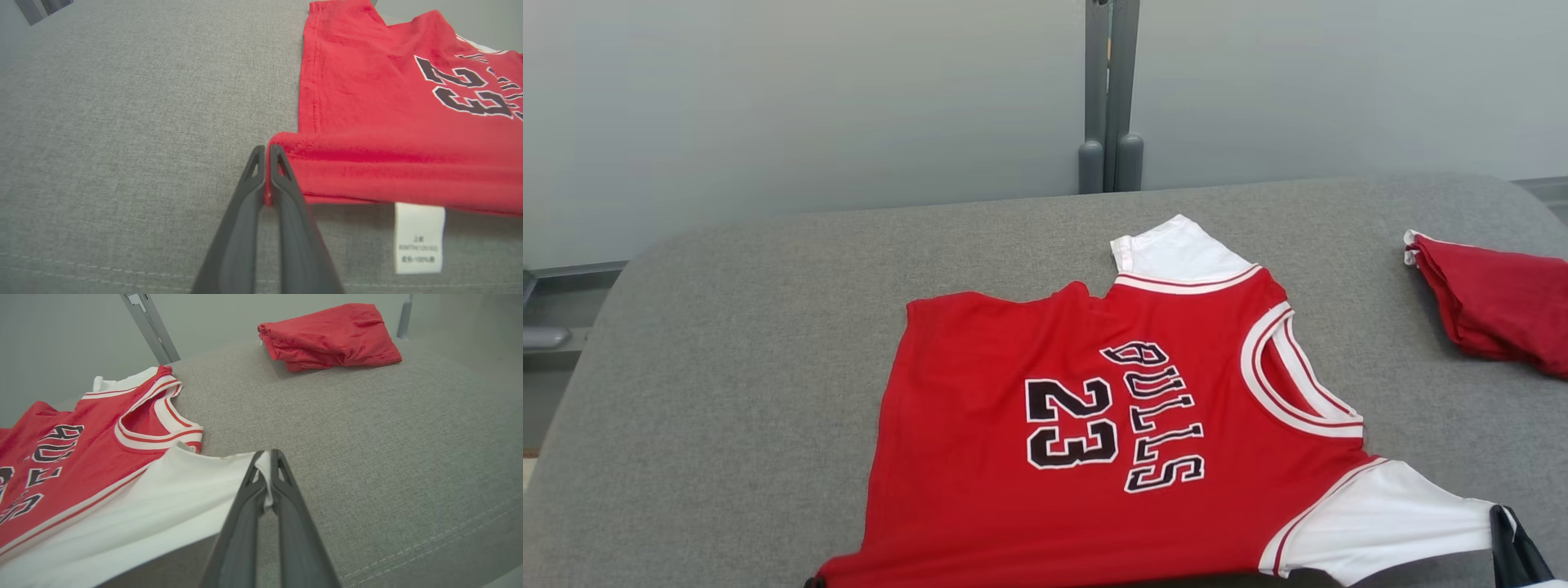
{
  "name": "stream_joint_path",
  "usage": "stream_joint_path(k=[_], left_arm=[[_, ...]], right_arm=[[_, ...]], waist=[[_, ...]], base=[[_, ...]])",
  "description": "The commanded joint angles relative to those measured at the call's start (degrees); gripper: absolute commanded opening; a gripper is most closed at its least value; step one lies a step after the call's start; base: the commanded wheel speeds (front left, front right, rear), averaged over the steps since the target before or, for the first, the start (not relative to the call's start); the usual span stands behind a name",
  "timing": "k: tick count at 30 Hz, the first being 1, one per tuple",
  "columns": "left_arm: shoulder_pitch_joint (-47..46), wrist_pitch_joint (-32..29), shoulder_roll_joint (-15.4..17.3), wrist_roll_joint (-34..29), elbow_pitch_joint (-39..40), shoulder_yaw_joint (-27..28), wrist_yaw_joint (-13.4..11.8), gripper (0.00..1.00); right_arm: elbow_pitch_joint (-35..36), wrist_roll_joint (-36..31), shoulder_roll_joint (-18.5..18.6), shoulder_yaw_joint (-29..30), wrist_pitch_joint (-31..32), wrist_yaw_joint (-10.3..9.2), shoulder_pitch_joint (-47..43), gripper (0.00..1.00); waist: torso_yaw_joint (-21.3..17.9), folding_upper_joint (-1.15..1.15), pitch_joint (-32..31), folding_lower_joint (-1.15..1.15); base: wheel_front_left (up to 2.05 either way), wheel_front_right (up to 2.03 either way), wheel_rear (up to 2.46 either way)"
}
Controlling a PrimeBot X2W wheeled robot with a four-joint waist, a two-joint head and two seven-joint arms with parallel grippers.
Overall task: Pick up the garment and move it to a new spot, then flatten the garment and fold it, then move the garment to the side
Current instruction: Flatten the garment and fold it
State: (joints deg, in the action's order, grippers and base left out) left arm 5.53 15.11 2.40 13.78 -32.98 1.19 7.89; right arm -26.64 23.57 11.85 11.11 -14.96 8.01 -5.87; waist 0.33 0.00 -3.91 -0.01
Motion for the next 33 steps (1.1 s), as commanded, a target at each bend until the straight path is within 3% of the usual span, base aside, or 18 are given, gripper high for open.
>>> stream_joint_path(k=[1,13,22,33], left_arm=[[1.7,0.0,1.5,-0.3,-0.1,1.4,-0.7,0.0],[4.6,0.0,1.2,-0.3,2.0,1.3,-0.7,0.0],[-0.8,0.0,0.9,0.6,8.4,-5.3,-0.6,0.0],[-8.1,0.0,0.9,1.4,5.2,-10.5,-0.5,0.0]], right_arm=[[-0.5,0.1,1.6,1.1,-0.3,-0.97,-1.4,0.0],[2.0,0.4,1.8,0.5,-0.3,-0.96,-5.0,0.0],[8.0,1.5,2.5,-3.1,-0.3,-0.63,0.6,0.0],[-0.5,-2.3,1.8,-7.7,0.5,-0.59,11.5,0.0]], waist=[[0.8,0.0,-0.6,0.01],[2.2,0.0,-0.8,0.01],[2.5,0.0,0.5,0.01],[2.8,0.0,3.1,0.01]], base=[[0.0,0.0,0.0],[0.0,0.0,0.0],[0.0,0.0,0.0],[0.0,0.0,0.0]])
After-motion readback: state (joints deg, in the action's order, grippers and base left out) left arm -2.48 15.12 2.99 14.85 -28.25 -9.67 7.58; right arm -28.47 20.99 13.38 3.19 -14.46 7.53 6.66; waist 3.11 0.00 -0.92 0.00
